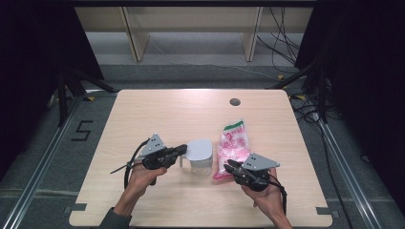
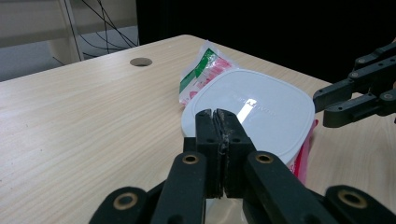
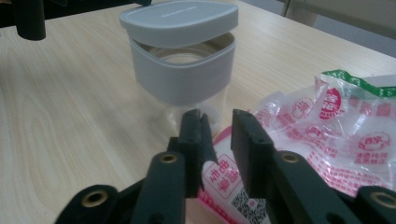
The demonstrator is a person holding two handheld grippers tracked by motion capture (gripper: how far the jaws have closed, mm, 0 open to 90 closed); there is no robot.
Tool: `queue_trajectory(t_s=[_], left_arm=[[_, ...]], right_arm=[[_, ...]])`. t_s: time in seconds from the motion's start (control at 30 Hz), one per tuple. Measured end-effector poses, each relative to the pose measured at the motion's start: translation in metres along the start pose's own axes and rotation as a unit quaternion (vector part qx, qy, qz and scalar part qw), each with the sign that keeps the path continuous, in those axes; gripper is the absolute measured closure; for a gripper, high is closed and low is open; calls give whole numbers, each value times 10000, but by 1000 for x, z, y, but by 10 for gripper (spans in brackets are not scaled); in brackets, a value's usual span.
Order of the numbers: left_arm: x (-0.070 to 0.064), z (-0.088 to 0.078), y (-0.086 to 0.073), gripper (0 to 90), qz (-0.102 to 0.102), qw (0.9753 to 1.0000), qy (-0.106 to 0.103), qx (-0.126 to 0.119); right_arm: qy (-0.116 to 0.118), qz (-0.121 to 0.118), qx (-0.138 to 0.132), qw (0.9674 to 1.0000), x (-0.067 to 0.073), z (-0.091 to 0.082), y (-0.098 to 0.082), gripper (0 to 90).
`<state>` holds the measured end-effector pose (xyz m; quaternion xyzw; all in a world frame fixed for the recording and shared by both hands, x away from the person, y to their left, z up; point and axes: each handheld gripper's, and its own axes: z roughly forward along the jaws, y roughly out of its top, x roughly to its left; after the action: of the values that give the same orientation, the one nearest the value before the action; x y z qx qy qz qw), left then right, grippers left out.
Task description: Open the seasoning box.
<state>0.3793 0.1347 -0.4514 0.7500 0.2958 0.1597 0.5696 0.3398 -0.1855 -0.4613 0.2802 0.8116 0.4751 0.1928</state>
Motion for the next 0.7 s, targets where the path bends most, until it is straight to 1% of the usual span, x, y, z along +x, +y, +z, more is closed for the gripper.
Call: queue_trajectory(t_s=[0.03,0.07,0.1,0.13,0.17,0.2,0.23,0.27,0.3,0.33,0.37,0.4,0.43,0.47,0.5,0.53,0.67,0.7], left_arm=[[0,0,0,876,-18,10000,-8,-8],[0,0,-1,876,-64,10000,-6,-49],[1,0,-1,876,-13,10000,-10,-27],[1,0,-1,876,-31,10000,-14,-26],[1,0,-1,876,-73,10000,-16,-52],[1,0,-1,876,-60,10000,-22,-45],[1,0,-1,876,-37,10000,-30,-33],[1,0,-1,875,-59,10000,-7,-33],[1,-1,-1,875,-64,10000,-3,-32],[2,-1,-1,876,-52,10000,-11,-42],[2,-1,-1,875,-68,10000,-21,-32],[3,-1,-1,874,-57,10000,-38,-27],[3,-1,-2,873,-94,9999,-40,-39],[2,-1,-2,871,-126,9999,2,-36],[2,-1,-2,871,-89,10000,-6,-30],[2,-1,-2,871,-122,9999,-1,-31],[3,-1,-2,871,-95,9999,-18,-37],[3,-1,-2,872,-93,9999,-16,-39]], right_arm=[[-22,-26,50,10000,0,1,1,811],[4,-20,27,10000,1,3,3,830],[43,-14,16,10000,1,5,4,841],[74,-4,53,10000,2,7,6,854],[41,-49,36,10000,3,9,7,867],[86,-159,14,9998,2,11,9,877],[125,-92,51,9999,3,12,9,887],[78,-148,35,9999,3,14,11,895],[75,-115,33,9999,3,15,13,897],[19,-156,-9,9999,3,15,14,900],[70,-133,4,9999,3,16,15,900],[73,-199,-14,9998,3,17,16,900],[65,-132,-45,9999,3,19,17,900],[122,-41,20,9999,4,19,18,900],[95,-100,-48,9999,3,21,19,900],[124,-145,-64,9998,3,22,20,900],[115,-99,-85,9998,4,24,25,900],[167,-76,-33,9998,5,25,27,900]])
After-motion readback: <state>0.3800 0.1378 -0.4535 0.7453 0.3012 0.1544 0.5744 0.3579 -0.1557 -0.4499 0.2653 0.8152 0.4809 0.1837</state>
